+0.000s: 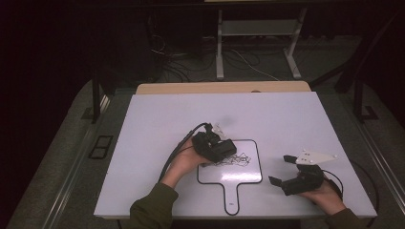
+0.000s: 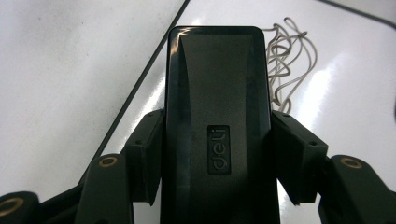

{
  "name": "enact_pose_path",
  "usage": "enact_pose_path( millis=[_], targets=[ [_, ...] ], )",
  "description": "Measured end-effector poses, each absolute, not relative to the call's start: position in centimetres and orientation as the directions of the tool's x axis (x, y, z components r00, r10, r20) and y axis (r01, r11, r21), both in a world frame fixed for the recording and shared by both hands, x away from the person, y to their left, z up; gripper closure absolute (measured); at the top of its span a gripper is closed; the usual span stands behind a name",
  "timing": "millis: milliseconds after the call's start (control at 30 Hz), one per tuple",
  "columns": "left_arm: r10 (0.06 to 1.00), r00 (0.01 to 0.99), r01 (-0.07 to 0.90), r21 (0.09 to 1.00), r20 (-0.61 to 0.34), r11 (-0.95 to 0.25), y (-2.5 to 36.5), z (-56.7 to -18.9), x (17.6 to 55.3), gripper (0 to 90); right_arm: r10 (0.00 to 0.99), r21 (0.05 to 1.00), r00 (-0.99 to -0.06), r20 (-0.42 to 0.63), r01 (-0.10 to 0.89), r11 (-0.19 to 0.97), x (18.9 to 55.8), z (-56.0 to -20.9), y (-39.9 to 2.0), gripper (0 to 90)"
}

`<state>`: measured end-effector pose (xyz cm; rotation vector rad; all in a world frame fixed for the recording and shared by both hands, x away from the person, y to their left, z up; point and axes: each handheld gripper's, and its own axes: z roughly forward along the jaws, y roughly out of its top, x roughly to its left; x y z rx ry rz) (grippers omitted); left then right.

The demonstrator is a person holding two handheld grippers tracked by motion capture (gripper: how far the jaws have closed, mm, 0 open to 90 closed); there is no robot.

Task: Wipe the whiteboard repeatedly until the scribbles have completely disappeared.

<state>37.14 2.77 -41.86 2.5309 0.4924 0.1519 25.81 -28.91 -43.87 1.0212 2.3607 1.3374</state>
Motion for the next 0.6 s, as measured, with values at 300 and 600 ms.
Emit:
enact_pose_path(
  millis=[300, 600],
  targets=[
    [0.389, 0.921, 0.333, 0.538, -0.010, -0.774, 2.67, -42.31, 37.00, 39.7, 0.677, 0.826, -0.726, 0.125, 0.454, 0.334, 25.83, -43.84, -29.04, 0.0],
    [0.356, 0.934, 0.304, 0.525, 0.000, -0.795, 2.08, -42.20, 36.08, 39.7, 0.676, 0.827, -0.727, 0.123, 0.451, 0.335, 25.81, -43.83, -29.03, 0.0]
  ],
)
